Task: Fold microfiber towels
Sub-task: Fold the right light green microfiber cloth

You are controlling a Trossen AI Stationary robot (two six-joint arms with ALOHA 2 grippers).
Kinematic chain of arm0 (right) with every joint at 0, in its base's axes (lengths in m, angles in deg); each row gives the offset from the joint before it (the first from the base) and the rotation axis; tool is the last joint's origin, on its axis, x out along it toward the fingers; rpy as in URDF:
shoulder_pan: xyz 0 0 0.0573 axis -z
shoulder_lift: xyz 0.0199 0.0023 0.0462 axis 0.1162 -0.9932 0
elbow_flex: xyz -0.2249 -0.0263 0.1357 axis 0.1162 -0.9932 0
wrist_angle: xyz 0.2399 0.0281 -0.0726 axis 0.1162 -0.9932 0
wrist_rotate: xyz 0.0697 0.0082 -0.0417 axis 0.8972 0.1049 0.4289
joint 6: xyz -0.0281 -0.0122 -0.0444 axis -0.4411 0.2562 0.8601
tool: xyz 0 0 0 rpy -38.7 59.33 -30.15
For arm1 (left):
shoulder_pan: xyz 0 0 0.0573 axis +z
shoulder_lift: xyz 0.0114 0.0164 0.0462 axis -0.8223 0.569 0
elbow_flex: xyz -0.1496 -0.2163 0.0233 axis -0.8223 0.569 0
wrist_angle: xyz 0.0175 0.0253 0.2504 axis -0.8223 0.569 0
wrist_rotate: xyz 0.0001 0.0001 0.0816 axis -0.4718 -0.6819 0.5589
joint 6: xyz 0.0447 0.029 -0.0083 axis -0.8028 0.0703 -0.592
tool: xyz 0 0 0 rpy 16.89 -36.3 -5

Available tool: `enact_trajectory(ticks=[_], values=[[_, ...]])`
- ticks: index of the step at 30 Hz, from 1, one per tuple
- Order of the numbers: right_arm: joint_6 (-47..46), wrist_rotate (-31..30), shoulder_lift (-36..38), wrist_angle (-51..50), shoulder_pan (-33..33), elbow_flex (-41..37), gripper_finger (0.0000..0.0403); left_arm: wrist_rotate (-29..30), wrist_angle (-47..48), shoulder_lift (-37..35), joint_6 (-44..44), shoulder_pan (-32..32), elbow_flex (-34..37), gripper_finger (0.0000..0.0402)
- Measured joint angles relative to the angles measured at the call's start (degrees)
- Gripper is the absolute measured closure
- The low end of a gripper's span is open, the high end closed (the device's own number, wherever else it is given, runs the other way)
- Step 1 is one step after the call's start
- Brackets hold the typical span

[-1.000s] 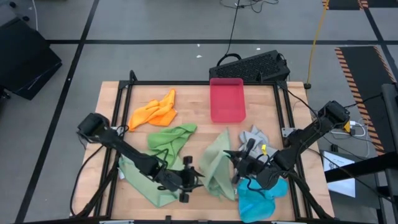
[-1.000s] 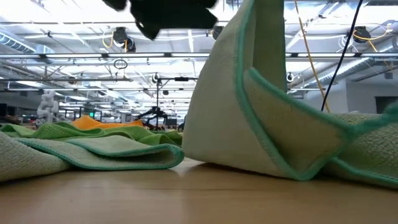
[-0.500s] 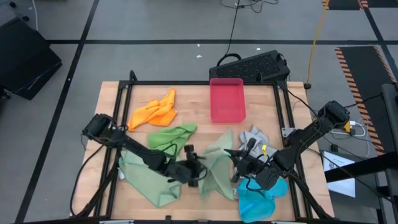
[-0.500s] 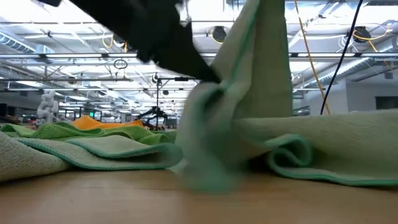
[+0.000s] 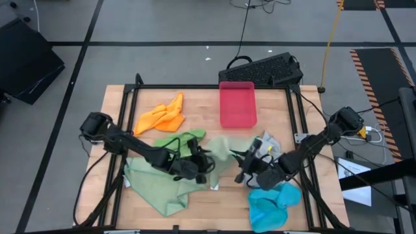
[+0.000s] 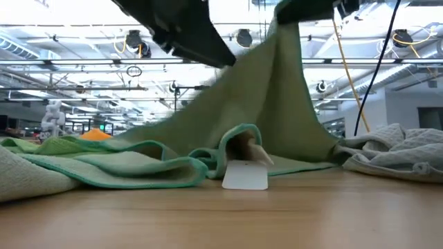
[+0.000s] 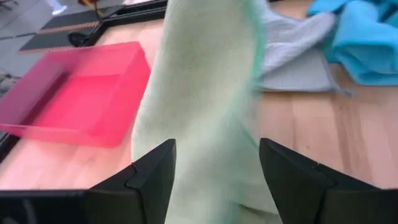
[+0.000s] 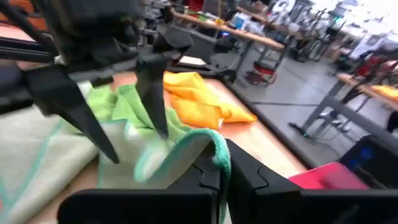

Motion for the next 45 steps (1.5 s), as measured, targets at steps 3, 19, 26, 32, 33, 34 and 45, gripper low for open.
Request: enact_trajectory(ticks=[3,19,26,32,33,34,45], values=[[-0.8,0.1,0.0,-0.1,0.3,-0.6,0.0401,1.0,3.5,-1.4,0.0,-2.0,0.0,0.0167],[1.1,-0.2,0.0,-0.1,0.4,-0.6,0.0401,1.2,16.3,-2.2,12.0,-9.4,0.0,0.0167],[1.3,-0.2,0.0,-0.3,1.4,-0.6,0.0401,1.3,17.2,-1.4,17.0,-12.1,0.0,0.0167],[1.0,0.0,0.0,-0.5,2.3,-0.6,0.0401,2.8,15.6,2.2,22.4,-16.6,2.4,0.0167],[0.8,0.0,0.0,-0.6,2.4,-0.6,0.0401,4.0,15.6,3.0,23.5,-17.2,2.9,0.0167],[0.6,0.0,0.0,-0.8,2.5,-0.6,0.0401,4.7,14.7,3.9,24.8,-17.7,3.2,0.0167],[0.2,0.5,0.0,-0.9,3.0,-0.6,0.0401,12.2,14.1,7.6,25.4,-23.3,3.8,0.0167]])
